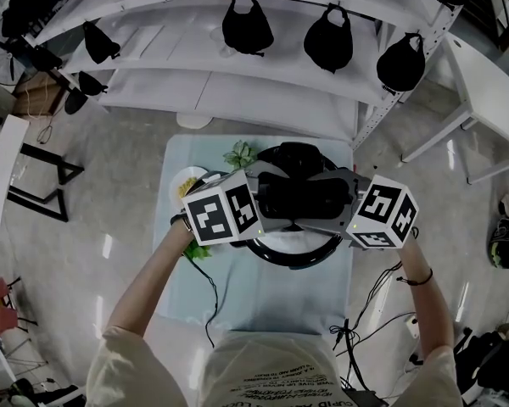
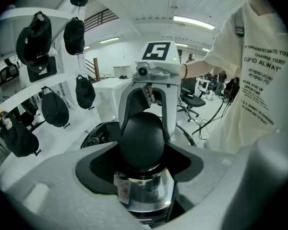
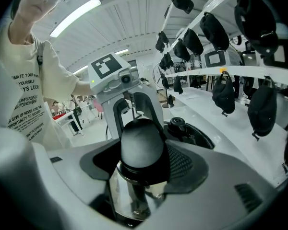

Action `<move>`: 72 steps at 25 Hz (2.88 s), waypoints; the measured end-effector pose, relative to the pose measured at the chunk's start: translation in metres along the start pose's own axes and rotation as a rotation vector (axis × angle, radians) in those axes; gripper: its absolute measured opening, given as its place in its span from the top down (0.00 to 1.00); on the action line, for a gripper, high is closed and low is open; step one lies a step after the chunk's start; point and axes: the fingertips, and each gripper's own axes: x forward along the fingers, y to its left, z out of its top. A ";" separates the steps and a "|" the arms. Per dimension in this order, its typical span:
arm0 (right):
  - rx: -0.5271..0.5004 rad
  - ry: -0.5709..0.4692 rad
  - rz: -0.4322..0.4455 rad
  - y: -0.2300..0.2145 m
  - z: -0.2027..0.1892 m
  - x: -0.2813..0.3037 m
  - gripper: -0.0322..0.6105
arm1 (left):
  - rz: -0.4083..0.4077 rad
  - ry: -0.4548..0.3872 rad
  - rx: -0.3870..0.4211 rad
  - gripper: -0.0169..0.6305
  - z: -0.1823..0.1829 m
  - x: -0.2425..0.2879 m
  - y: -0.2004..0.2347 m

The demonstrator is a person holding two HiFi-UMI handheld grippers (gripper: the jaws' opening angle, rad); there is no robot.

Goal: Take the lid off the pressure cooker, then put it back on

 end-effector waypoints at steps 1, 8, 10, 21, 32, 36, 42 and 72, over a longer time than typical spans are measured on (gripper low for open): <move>-0.001 -0.003 -0.010 0.000 0.000 0.000 0.52 | 0.010 -0.015 -0.015 0.53 0.000 -0.001 0.000; 0.023 -0.028 -0.068 -0.005 0.000 -0.002 0.49 | 0.109 -0.103 -0.061 0.52 -0.001 -0.006 0.003; 0.025 -0.036 -0.087 -0.005 0.000 -0.003 0.48 | 0.148 -0.122 -0.066 0.53 -0.001 -0.008 0.003; 0.080 -0.164 -0.248 -0.005 -0.002 -0.027 0.48 | 0.402 -0.272 -0.174 0.53 -0.006 -0.033 0.002; 0.116 -0.291 -0.366 0.021 0.003 -0.053 0.60 | 0.554 -0.376 -0.280 0.63 -0.002 -0.059 -0.024; 0.136 -0.336 -0.399 0.032 0.005 -0.060 0.68 | 0.591 -0.385 -0.301 0.72 -0.003 -0.062 -0.037; 0.155 -0.395 -0.436 0.049 0.005 -0.069 0.80 | 0.642 -0.408 -0.333 0.84 -0.002 -0.068 -0.054; 0.203 -0.615 -0.590 0.103 -0.004 -0.108 0.94 | 0.857 -0.519 -0.417 0.93 -0.016 -0.116 -0.103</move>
